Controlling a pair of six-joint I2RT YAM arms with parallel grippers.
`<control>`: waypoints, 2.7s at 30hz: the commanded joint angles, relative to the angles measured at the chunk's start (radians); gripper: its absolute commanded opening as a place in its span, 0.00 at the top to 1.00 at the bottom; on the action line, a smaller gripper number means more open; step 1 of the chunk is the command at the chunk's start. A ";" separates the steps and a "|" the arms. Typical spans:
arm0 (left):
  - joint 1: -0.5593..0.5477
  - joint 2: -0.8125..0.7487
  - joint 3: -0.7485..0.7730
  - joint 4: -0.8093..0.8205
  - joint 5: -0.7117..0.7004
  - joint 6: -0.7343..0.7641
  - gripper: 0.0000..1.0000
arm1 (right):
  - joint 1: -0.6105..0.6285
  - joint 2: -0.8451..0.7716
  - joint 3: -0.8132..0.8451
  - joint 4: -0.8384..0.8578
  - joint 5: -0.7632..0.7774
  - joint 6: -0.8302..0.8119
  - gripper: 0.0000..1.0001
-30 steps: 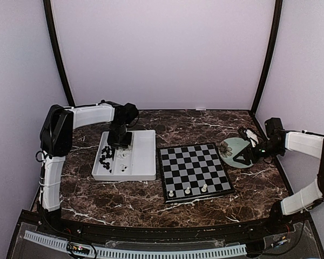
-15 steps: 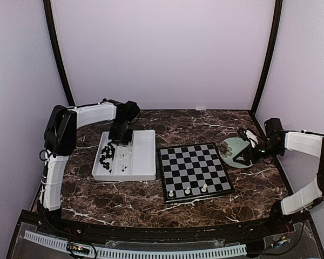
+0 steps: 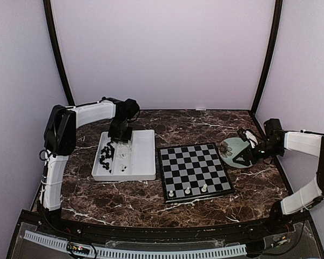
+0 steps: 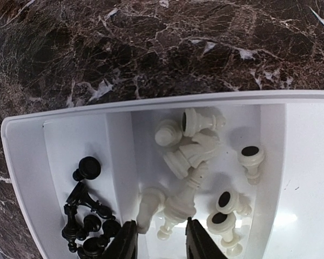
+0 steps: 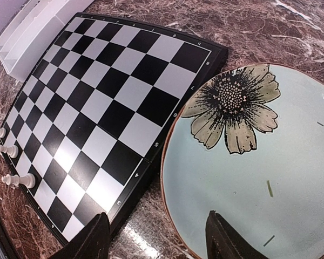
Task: Set up the chess pieces on the board
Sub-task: Pick up the knight from the storage box, then place the knight at b1.
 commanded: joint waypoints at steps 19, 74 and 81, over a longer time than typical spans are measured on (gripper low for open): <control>0.021 0.022 0.043 0.038 -0.039 0.052 0.81 | -0.001 0.008 0.012 0.002 -0.001 -0.006 0.38; -0.632 -0.179 -0.089 0.149 0.435 0.358 1.00 | -0.001 0.000 0.015 0.003 0.002 -0.002 0.38; -0.644 -0.147 -0.084 0.140 0.390 0.366 1.00 | -0.001 -0.001 0.013 0.004 0.004 -0.003 0.38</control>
